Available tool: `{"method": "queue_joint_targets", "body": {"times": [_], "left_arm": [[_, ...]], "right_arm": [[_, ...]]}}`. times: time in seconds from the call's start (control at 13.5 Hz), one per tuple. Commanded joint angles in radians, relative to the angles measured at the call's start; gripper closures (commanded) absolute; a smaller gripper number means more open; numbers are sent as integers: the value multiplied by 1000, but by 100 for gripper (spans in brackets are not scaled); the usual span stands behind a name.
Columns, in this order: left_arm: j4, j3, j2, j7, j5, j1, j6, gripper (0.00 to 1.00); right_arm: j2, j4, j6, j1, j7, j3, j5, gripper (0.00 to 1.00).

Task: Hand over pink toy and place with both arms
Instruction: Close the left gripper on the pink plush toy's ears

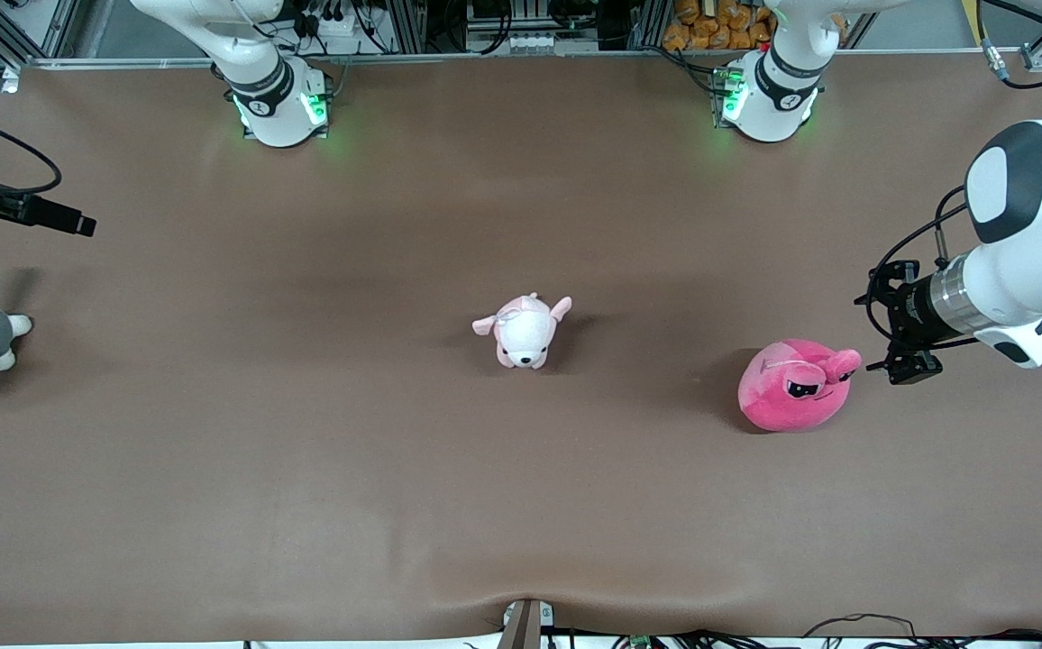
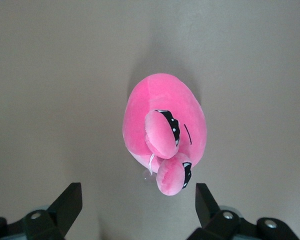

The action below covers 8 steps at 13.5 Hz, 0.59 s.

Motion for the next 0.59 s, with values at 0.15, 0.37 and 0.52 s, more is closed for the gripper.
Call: {"method": "queue_joint_targets", "body": {"times": [0.15, 0.37, 0.52], "left_arm": [[4, 0, 35, -120, -20, 27, 56, 0], [4, 0, 69, -184, -20, 25, 66, 0], [2, 0, 86, -204, -20, 22, 75, 0]], "right_arm": [[-5, -4, -11, -4, 64, 2, 37, 0], [-5, -4, -14, -7, 63, 2, 37, 0], [-4, -4, -14, -7, 63, 2, 37, 0]]}}
